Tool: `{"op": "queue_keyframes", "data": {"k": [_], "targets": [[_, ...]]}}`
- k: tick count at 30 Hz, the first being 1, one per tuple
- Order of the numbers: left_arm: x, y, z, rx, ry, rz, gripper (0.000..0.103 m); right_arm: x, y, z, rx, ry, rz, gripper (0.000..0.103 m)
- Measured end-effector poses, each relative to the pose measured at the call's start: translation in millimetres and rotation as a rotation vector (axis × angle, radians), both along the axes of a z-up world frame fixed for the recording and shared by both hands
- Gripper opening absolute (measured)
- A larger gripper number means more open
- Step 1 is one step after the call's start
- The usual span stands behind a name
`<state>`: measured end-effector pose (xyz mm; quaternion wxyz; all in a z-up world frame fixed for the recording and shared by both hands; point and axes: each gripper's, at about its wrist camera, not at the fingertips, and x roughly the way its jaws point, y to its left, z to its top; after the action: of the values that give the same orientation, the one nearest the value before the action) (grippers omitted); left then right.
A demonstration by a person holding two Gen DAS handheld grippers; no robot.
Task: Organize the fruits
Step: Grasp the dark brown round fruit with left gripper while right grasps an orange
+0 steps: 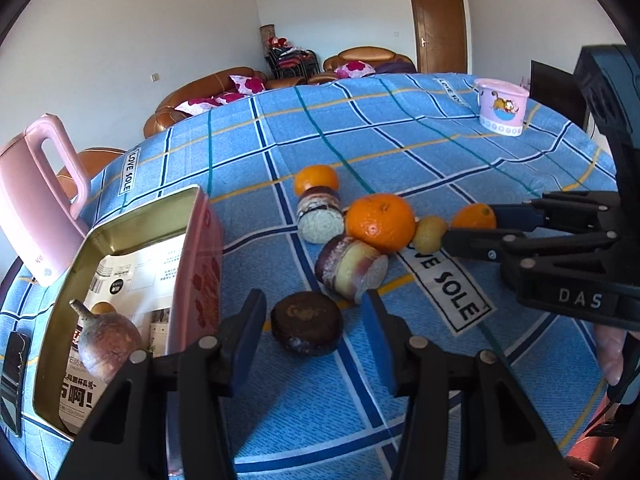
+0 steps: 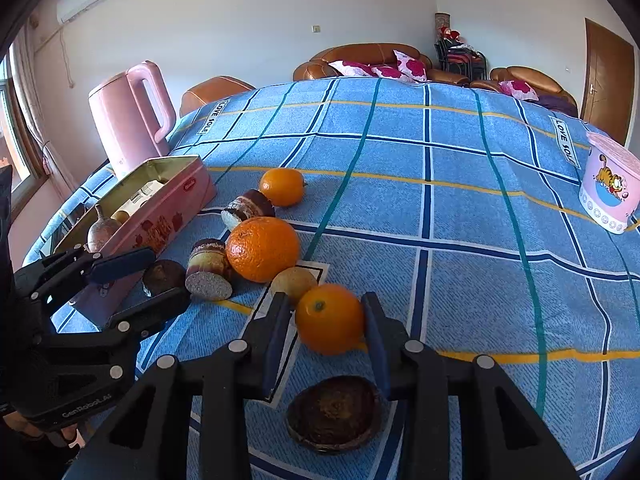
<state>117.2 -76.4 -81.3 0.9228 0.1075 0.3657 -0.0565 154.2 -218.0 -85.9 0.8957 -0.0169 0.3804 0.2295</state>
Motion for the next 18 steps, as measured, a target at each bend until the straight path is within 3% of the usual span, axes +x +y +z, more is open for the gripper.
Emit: {"op": "queue_keyframes", "data": {"k": [3,6,10,18], "targets": [[-2,-9,-3,0.048,0.002,-0.015,0.037,1,-1,0,0.011,0.005,0.001,0.039],[-2,-9,-2,0.046,0.005,-0.029,0.037,1,-3,0,0.026,0.005,0.0,0.039],[7,5,-3,-0.039,0.048,0.003,0.041,0,-3,1,0.023,0.001,0.001,0.039],[7,7,-4,-0.079,0.057,-0.019,0.037,-2,-2,2,0.015,-0.015,0.006,0.039]]}}
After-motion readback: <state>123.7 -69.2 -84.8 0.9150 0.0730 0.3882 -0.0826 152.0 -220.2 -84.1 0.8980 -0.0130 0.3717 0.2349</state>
